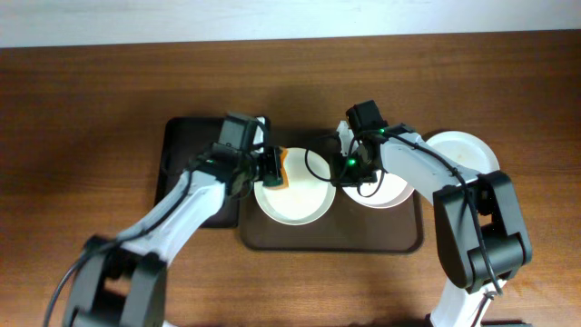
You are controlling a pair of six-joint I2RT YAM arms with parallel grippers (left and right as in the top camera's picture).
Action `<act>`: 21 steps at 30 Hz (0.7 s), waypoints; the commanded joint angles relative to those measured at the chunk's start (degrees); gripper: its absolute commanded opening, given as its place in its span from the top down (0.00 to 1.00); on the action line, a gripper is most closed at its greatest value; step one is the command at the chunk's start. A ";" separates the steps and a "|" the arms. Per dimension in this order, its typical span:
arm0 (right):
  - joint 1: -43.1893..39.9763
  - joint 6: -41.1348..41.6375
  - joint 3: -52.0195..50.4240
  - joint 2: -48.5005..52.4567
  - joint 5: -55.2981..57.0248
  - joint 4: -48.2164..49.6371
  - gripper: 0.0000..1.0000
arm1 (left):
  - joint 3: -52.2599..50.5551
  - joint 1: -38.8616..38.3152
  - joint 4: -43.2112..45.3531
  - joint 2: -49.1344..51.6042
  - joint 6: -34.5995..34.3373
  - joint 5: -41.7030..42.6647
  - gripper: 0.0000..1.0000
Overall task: Clean dirty plates on tray and stack at the side
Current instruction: 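Return the sponge to the black tray with the left gripper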
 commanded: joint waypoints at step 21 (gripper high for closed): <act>0.26 -0.33 0.24 -1.33 0.31 -3.91 0.81 | -0.92 9.42 -11.28 7.39 13.51 -18.08 0.61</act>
